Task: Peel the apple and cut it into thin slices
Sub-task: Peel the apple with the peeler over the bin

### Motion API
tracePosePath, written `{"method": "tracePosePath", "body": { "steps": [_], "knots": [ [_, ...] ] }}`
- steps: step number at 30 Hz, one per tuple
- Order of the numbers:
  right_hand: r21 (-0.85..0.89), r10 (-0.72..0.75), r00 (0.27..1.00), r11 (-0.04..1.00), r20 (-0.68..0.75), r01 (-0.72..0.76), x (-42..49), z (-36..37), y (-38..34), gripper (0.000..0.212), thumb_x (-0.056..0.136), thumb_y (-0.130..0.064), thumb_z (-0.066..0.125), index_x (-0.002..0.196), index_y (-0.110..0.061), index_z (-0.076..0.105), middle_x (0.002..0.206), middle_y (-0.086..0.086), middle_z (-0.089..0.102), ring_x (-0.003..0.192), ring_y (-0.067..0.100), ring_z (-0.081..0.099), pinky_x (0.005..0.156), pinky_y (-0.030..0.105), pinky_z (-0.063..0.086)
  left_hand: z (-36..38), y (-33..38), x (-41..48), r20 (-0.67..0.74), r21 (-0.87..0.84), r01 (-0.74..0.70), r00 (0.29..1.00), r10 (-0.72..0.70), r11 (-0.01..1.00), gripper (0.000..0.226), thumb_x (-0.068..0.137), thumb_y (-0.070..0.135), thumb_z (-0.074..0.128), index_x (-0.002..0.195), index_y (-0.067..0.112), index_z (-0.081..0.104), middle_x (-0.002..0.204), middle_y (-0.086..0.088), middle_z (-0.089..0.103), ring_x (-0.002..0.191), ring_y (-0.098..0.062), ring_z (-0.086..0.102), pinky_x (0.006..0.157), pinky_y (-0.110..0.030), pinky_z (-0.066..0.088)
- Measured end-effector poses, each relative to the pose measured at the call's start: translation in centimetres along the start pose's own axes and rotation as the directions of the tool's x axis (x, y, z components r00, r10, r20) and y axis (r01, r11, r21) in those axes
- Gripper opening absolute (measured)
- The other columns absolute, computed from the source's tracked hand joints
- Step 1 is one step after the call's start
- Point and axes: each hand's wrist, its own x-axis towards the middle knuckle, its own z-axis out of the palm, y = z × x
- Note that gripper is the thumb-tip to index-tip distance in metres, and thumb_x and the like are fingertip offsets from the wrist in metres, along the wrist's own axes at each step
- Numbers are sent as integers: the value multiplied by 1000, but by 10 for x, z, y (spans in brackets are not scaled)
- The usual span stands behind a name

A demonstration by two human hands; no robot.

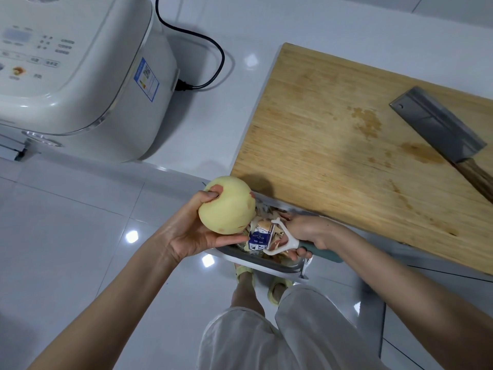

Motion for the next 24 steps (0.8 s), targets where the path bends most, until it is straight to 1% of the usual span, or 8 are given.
{"method": "tracePosePath", "body": {
  "steps": [4, 7, 9, 11, 13, 16, 20, 24],
  "knots": [
    [86, -54, 995, 994, -85, 62, -6, 2, 0, 32, 95, -17, 44, 100, 7, 64, 50, 10, 57, 36, 14, 40, 36, 21, 32, 1, -2, -1, -8, -7, 3, 1000, -3, 1000, 94, 31, 14, 95, 117, 13, 57, 104, -24, 68, 93, -43, 66, 67, -55, 57],
    [269, -264, 917, 899, -298, 346, -20, 7, -7, 18, 98, -16, 44, 93, -11, 61, 61, 9, 60, 45, 15, 48, 41, 25, 37, -1, -4, 1, -25, -20, 13, 1000, -14, 1000, 100, 29, 15, 95, 120, 13, 55, 103, -25, 68, 91, -43, 66, 66, -52, 58],
    [227, -412, 769, 791, -489, 568, -29, 12, -14, 16, 97, -20, 47, 89, -17, 59, 67, 6, 59, 48, 10, 54, 44, 21, 42, -1, -6, 3, -15, -30, 19, 1000, -19, 999, 100, 30, 16, 95, 121, 10, 54, 103, -25, 67, 89, -42, 66, 68, -51, 58],
    [-21, -556, 521, 697, -648, 717, -36, 19, -22, 14, 95, -26, 50, 86, -19, 59, 70, 9, 60, 55, 14, 58, 50, 27, 46, 1, -8, 3, 9, -53, 29, 1000, -29, 998, 98, 30, 16, 94, 120, 7, 56, 104, -26, 66, 88, -42, 66, 68, -50, 58],
    [-263, -663, 283, 598, -693, 757, -39, 23, -27, 14, 93, -28, 52, 89, -18, 60, 68, 8, 61, 60, 21, 58, 55, 36, 47, 5, -10, 4, 30, -87, 22, 999, -20, 996, 93, 31, 15, 93, 117, 6, 58, 105, -26, 65, 88, -42, 66, 67, -51, 57],
    [-523, -732, 11, 497, -681, 692, -37, 25, -33, 18, 93, -25, 51, 86, -13, 63, 57, -1, 58, 50, 14, 52, 49, 30, 42, 13, -12, 6, 54, -144, 7, 999, 1, 990, 88, 40, 20, 92, 120, 6, 59, 113, -25, 63, 93, -42, 66, 68, -51, 57],
    [-730, -752, -236, 431, -616, 530, -41, 25, -43, 18, 89, -19, 55, 79, -10, 67, 57, -4, 62, 54, 15, 57, 56, 28, 43, 19, -14, 7, 76, -179, 18, 997, -4, 984, 81, 51, 27, 89, 123, 7, 59, 119, -23, 61, 100, -39, 64, 72, -48, 57],
    [-800, -766, -317, 397, -559, 451, -45, 24, -45, 19, 89, -17, 56, 76, -9, 68, 59, -3, 64, 55, 18, 59, 54, 32, 45, 20, -15, 7, 70, -172, 20, 997, -8, 985, 77, 49, 29, 91, 117, 6, 64, 119, -22, 60, 100, -38, 63, 71, -46, 58]
  ]
}}
